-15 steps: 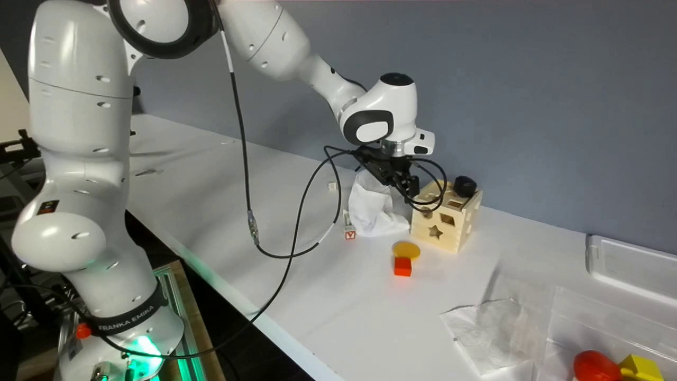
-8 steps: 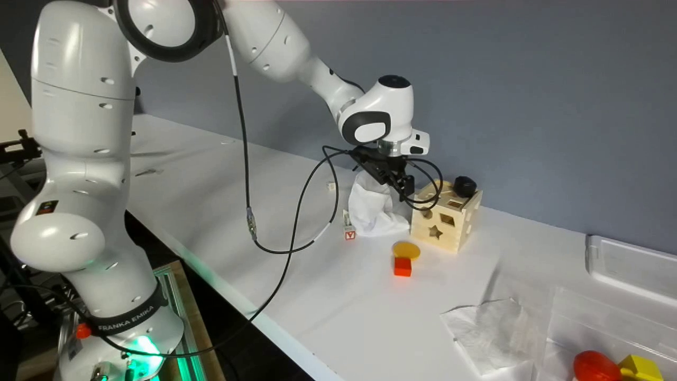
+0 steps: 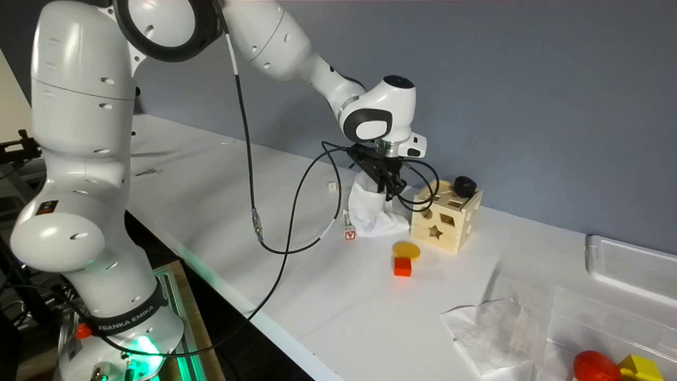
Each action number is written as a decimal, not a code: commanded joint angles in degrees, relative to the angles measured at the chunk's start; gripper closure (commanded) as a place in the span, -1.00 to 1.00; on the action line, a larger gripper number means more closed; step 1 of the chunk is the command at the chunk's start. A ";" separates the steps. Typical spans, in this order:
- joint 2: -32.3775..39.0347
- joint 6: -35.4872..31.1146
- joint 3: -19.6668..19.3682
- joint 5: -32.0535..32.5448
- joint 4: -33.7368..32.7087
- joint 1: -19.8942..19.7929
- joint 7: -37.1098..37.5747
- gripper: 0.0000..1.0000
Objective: Put the contents on the table inside the plastic
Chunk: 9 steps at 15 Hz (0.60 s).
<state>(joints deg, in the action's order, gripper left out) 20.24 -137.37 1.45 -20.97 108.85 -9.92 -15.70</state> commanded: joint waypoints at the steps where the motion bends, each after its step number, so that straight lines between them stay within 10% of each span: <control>1: -0.22 2.21 -0.01 -0.73 -0.88 -0.29 1.05 0.78; 9: -4.92 -1.59 0.20 -1.29 1.27 0.16 0.30 0.99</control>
<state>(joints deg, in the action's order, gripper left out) 18.69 -137.53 1.23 -20.97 108.46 -9.92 -14.97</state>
